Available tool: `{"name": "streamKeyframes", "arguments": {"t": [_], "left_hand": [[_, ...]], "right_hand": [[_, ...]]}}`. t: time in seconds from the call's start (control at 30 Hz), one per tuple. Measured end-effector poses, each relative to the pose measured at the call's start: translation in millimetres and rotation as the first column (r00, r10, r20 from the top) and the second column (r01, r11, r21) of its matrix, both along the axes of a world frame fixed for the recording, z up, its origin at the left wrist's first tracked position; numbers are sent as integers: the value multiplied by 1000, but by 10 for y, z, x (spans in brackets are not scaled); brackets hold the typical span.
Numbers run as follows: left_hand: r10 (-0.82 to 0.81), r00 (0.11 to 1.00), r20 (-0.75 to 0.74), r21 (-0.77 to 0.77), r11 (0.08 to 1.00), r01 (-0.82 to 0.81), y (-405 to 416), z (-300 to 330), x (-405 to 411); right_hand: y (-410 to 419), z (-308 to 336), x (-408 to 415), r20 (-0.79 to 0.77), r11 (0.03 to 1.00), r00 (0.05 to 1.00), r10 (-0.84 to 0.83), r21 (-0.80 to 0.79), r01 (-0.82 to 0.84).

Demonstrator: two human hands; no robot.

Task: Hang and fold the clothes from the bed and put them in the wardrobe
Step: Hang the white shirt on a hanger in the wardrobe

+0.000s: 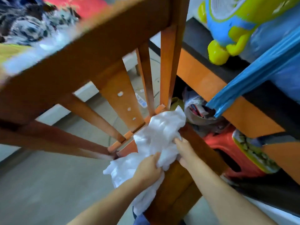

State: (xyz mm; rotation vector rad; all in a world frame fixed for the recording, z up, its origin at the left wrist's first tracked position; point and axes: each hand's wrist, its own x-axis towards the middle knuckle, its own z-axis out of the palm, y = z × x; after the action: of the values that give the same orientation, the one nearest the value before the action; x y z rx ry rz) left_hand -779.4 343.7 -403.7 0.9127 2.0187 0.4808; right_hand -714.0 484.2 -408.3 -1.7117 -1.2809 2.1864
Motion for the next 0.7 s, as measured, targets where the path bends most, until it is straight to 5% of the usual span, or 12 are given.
{"name": "streamKeyframes", "arguments": {"t": [0.13,0.23,0.33,0.4,0.5,0.6,0.7], "left_hand": [[-34,984,175,15,999,32,-268,896,47],[169,933,319,118,969,-216,-349,1678,-123],[406,763,503,175,817,-549,-480,2438,-239],[409,607,681,168,719,-674,-602,2894,-288],[329,420,846,88,690,-718,-867,3445,-170],[390,516,763,180,638,-748,-1071,3702,186],[461,553,694,333,475,-815,-1303,3924,525]], "right_hand": [[-161,1064,215,-84,976,983,163,161,-148],[-219,1987,244,-169,912,935,313,329,-246],[-355,2698,334,-205,806,834,513,449,-385],[-460,3072,387,-180,687,715,676,506,-522],[-677,3393,457,-49,404,469,882,594,-696],[-935,3533,567,100,139,255,962,625,-768],[-972,3656,763,67,50,99,993,512,-857]]}}
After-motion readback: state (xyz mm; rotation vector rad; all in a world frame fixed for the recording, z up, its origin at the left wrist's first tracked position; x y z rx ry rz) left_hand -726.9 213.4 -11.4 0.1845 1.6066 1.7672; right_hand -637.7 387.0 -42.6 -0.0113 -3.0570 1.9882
